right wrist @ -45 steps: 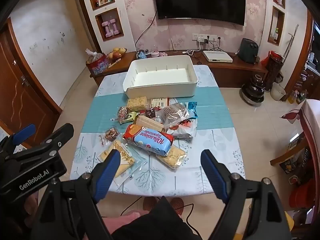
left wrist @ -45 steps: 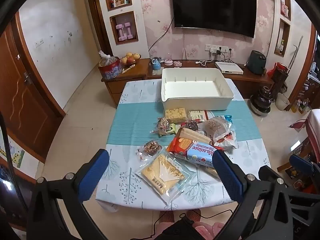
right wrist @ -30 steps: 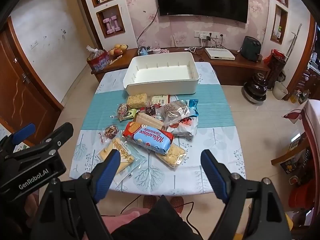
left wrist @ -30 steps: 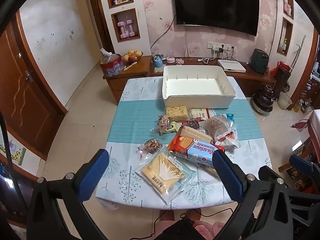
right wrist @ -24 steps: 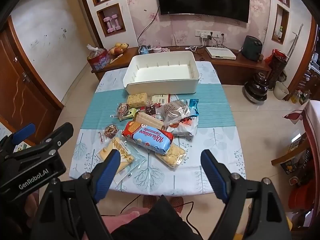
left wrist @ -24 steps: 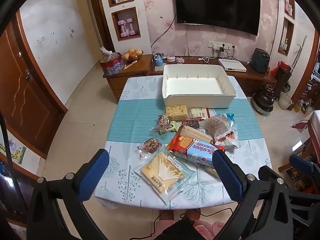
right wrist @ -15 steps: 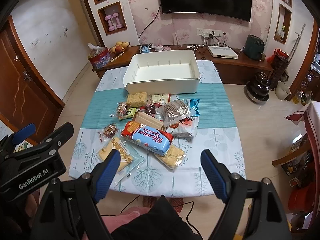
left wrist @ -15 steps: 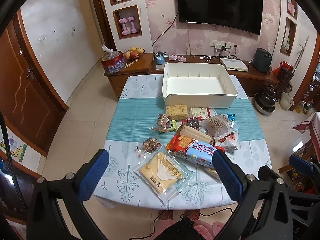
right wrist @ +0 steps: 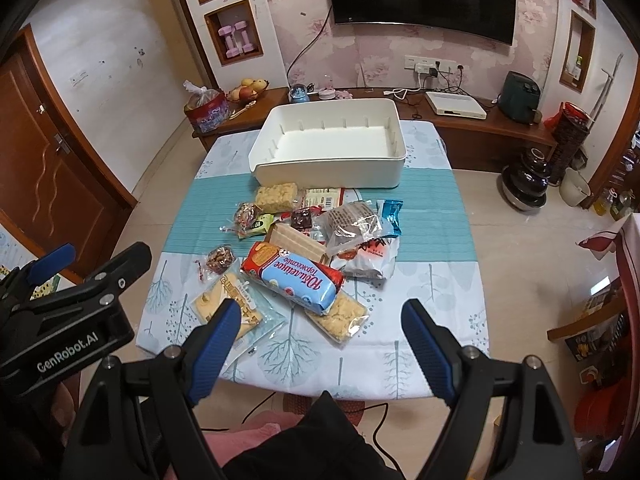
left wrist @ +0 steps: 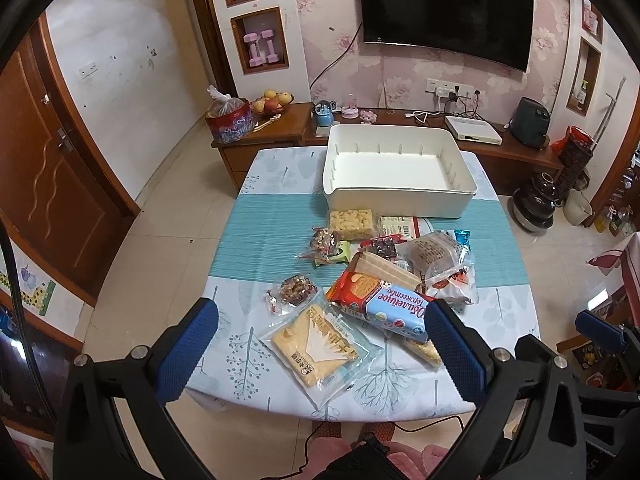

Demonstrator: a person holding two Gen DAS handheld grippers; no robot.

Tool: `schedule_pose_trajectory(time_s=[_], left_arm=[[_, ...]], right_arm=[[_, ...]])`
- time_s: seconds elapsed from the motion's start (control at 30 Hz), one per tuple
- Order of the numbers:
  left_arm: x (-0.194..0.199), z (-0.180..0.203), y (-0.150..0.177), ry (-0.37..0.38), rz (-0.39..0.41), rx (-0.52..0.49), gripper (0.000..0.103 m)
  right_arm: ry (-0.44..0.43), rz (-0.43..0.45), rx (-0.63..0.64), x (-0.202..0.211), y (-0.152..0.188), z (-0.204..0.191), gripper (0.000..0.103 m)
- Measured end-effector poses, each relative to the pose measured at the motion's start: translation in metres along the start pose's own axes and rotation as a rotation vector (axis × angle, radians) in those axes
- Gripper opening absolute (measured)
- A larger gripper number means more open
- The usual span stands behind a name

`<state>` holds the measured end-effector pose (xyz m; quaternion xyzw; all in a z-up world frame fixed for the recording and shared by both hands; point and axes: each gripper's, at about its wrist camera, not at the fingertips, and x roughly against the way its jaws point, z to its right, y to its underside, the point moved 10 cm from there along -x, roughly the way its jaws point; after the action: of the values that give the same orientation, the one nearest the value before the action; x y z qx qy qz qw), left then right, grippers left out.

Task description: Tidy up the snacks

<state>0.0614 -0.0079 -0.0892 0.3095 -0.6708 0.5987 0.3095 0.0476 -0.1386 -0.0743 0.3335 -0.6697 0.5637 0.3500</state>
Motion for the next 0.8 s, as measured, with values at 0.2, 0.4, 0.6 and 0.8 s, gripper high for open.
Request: schedule_pose_trajectory(time_s=[0.2,0.4,0.6,0.8], left_arm=[[0.001,0.006,-0.002,-0.016,-0.005,0.017,0.103],[-0.007,0.007,0.003,0.025,-0.03,0.078,0.103],[-0.023,0.004,0.015,0.053,-0.088,0.159,0.103],[-0.041,-0.01,0.029,0.062,-0.161,0.258,0.103]], right_arm=[[-0.025,0.003,0.017,0.0,-0.004,0.006,0.083],[-0.049,0.001,0.069,-0.002,-0.003,0.008,0.083],[-0.07,0.024,0.122,-0.007,-0.005,0.008,0.083],[-0.099,0.047,0.142,-0.015,-0.015,0.009,0.083]])
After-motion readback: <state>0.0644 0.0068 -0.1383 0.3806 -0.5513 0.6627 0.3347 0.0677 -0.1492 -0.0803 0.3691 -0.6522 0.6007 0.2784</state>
